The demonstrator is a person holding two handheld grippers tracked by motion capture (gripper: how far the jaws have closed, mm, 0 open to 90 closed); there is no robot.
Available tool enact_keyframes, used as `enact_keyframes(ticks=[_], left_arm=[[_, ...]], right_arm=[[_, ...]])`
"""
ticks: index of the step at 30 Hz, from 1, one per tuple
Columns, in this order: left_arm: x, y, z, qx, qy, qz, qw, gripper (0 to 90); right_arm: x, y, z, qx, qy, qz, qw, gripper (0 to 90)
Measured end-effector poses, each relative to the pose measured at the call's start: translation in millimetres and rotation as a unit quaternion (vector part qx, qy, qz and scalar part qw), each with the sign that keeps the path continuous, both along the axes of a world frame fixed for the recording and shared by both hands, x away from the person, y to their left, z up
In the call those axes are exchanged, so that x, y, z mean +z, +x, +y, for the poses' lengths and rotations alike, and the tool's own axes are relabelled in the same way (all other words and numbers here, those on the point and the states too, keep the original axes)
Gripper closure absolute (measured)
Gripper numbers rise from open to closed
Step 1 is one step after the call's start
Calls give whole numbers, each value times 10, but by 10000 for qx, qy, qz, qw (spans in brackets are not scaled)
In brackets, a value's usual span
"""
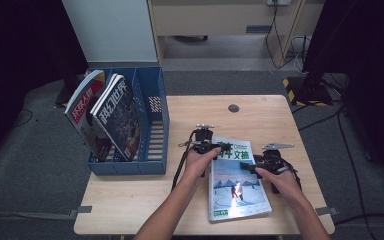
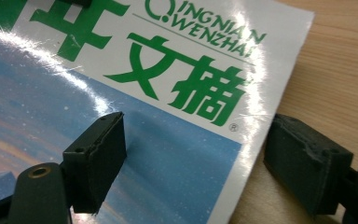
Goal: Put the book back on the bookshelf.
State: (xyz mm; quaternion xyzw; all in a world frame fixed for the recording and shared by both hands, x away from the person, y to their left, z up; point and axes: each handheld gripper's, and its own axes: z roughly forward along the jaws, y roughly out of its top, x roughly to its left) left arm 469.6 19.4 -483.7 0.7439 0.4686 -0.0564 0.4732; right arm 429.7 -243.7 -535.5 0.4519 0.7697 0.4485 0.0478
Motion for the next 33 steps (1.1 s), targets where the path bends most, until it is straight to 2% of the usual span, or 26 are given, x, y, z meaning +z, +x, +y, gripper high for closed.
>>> enact_keyframes(ticks=[5, 11, 14, 24, 33], left_arm=[[62, -9, -30, -89, 86, -60, 9999, 688], [120, -3, -14, -195, 199, -141, 9995, 687], [122, 7, 11, -223, 201, -119, 9995, 684], [99, 38, 32, -223, 240, -25, 9995, 676], [168, 18, 51, -235, 273, -144, 9992, 698]], right_arm=[[12, -8, 12, 31, 43, 57, 10000, 197], [54, -25, 35, 95, -80, -60, 9999, 246], [74, -31, 45, 60, -37, -55, 10000, 297], [122, -52, 87, 122, -115, -246, 9996, 355], [139, -70, 104, 190, -246, -392, 9987, 354]])
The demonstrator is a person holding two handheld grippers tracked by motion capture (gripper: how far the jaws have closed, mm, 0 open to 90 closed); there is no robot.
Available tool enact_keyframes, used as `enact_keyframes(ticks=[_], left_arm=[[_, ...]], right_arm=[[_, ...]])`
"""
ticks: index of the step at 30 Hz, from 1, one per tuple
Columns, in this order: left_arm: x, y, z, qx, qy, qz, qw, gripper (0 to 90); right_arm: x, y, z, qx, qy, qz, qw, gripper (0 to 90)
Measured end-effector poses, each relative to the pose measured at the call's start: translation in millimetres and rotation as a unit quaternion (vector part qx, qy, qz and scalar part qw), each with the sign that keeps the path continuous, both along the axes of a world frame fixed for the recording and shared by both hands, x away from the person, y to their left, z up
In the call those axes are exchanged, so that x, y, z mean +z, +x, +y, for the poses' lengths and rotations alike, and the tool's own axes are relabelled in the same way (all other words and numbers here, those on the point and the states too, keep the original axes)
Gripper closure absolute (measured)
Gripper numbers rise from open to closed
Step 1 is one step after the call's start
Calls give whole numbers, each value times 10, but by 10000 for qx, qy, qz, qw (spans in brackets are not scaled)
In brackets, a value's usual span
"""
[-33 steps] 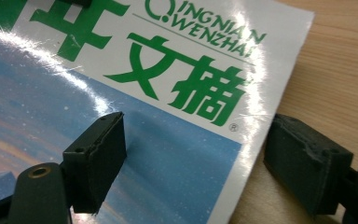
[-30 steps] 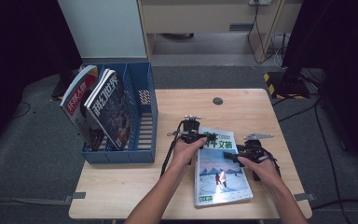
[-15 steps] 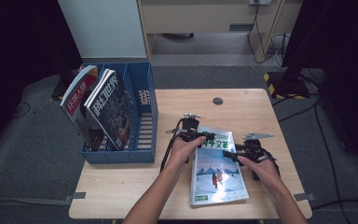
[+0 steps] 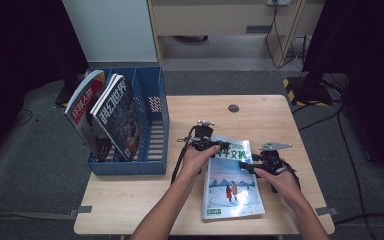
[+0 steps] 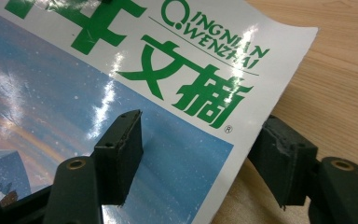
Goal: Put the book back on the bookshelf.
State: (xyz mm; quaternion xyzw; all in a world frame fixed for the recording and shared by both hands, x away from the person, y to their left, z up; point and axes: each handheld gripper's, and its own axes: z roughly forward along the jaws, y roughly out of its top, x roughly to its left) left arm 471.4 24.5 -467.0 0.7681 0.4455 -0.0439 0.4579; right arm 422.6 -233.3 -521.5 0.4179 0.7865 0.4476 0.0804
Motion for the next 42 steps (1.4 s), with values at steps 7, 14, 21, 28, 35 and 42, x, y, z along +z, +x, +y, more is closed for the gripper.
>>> enact_keyframes(ticks=[7, 14, 21, 28, 35, 42], left_arm=[[147, -60, -2, -158, -46, -204, 9997, 713], [238, -96, 6, -227, -110, -296, 9992, 720], [310, -112, 67, -259, -189, -426, 9986, 723], [394, -134, 117, -303, -330, -522, 9976, 728], [555, -174, 148, -369, -337, -753, 9959, 733], [645, -174, 178, -406, -452, -864, 9944, 734]], right_arm=[[52, 0, -56, -25, 171, -52, 9998, 272], [85, -1, -166, -47, 247, -169, 9995, 231], [68, 18, -365, -356, 146, -171, 9991, 259], [-83, 35, -402, -615, -592, -19, 9964, 264], [-118, 34, -347, -559, -805, -19, 9952, 252], [-128, 33, -334, -573, -869, -90, 9945, 251]])
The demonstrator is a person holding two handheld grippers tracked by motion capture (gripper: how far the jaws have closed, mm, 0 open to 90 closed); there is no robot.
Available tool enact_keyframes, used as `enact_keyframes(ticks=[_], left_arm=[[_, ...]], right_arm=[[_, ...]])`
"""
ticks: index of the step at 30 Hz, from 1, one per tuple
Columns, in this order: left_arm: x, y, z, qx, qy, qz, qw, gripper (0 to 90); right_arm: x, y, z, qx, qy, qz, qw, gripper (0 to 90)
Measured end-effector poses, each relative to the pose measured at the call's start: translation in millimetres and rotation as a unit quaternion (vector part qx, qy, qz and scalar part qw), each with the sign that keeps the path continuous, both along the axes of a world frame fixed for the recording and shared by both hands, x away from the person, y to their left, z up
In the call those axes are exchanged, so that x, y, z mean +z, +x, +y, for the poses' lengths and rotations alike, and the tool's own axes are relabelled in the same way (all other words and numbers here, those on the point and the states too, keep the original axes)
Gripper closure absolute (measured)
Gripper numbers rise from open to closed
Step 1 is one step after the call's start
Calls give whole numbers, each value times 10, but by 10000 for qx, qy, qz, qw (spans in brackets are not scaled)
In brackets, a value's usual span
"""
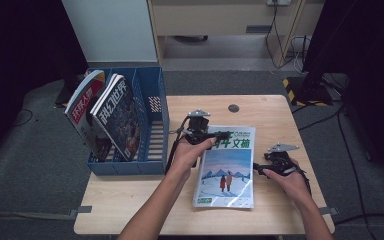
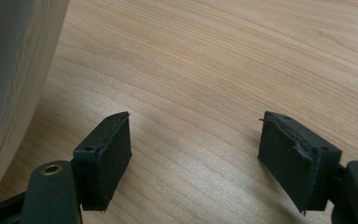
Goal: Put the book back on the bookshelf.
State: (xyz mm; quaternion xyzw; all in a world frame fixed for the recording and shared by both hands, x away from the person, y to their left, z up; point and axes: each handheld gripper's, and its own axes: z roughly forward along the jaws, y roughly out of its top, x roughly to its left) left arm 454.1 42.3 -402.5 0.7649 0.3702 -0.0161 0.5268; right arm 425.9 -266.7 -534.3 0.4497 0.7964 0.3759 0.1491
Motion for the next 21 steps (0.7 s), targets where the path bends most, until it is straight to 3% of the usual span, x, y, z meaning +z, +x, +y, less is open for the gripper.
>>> enact_keyframes(ticks=[14, 21], left_arm=[[136, -44, 40, -144, -173, -335, 9992, 734], [264, -72, 137, -57, -359, -446, 9983, 734]], right_arm=[[-25, -7, 37, -18, -93, -173, 9998, 250], [-31, -5, 43, 13, -146, -212, 9997, 251]])
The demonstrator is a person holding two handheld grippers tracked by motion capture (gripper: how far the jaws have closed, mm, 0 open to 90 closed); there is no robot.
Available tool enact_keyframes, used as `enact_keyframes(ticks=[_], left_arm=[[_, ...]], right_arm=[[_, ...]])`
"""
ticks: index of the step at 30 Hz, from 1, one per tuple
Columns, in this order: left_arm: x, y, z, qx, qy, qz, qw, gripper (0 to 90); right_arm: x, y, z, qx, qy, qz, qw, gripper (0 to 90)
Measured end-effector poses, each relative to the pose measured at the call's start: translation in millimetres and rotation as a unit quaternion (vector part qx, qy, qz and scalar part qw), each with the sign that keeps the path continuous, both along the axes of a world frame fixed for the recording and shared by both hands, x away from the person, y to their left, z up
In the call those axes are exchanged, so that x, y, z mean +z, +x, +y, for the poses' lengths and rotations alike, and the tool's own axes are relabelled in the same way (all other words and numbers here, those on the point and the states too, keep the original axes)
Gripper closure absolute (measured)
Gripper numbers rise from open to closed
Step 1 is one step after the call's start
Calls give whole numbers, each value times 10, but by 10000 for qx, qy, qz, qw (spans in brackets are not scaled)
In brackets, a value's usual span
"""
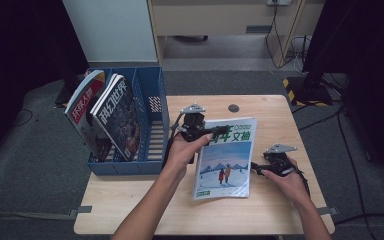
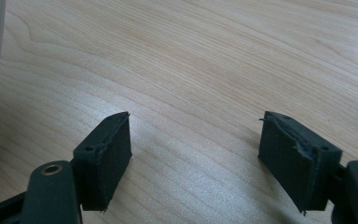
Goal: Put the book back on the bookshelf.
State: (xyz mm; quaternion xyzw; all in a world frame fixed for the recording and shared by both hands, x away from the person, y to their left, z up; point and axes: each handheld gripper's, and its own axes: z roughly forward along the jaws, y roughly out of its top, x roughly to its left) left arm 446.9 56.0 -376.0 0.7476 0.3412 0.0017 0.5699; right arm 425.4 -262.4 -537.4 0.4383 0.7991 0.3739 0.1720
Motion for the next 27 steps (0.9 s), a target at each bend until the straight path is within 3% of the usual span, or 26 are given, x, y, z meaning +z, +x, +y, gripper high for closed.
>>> enact_keyframes(ticks=[11, 22, 27], left_arm=[[194, -35, 131, 156, -213, -246, 9993, 733], [370, -78, 293, 443, -234, -459, 9977, 733], [387, -46, 342, 592, -249, -450, 9969, 733]], right_arm=[[2, -5, 23, -13, -57, 2, 10000, 250], [0, -10, 33, 0, -146, -45, 9999, 250], [-4, 18, 48, -16, -195, -62, 9998, 243]])
